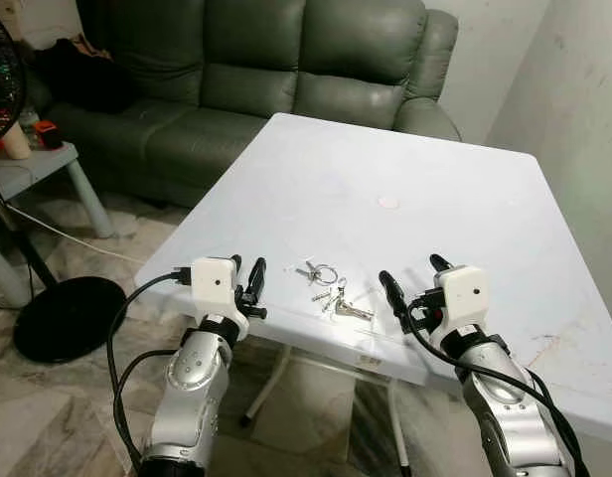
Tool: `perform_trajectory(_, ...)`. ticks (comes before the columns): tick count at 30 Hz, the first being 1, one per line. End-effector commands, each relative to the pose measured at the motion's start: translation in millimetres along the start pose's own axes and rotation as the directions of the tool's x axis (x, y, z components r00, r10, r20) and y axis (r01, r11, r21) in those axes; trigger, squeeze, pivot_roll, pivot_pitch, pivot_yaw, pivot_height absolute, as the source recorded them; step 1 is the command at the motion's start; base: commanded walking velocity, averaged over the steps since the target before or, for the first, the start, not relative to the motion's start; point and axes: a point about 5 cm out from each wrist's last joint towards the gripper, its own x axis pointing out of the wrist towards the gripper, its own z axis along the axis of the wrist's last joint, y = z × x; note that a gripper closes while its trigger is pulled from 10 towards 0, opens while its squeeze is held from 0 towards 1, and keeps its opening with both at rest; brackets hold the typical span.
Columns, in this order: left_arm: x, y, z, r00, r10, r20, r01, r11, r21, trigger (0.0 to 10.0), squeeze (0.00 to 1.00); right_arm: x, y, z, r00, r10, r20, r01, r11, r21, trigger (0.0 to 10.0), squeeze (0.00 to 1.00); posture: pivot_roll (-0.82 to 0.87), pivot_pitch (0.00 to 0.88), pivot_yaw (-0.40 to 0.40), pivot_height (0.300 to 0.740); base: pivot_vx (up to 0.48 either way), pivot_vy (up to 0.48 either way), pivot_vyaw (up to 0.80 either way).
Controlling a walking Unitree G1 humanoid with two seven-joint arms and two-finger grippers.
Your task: Hang keys on a hook
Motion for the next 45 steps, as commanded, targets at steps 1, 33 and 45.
perform_trajectory(1,-3.3,-7.7,3,0.999,-0.032,0.018,0.031,0.999,0.012,10.0,0.00,3.7,-2.4,2,1.000,0.004,-0.022,-0.004,1.000,-0.026,10.0,0.00,0.09,0.009,-0.084,0.736,0.000,0.000,0.00)
perform_trajectory(33,-24.7,-23.0,0,0.994,-0.109,-0.009,0.109,0.989,0.101,10.0,0.00,10.2,45.6,1,0.980,0.163,-0.114,-0.159,0.986,0.039,10.0,0.00,0.11,0.074,-0.090,0.736,0.000,0.000,0.00)
perform_trajectory(45,-25.7,-23.3,0,0.994,-0.105,-0.011,0.106,0.989,0.102,10.0,0.00,3.9,65.2,-5,0.972,0.167,-0.164,-0.162,0.986,0.045,10.0,0.00,0.11,0.080,-0.093,0.736,0.000,0.000,0.00)
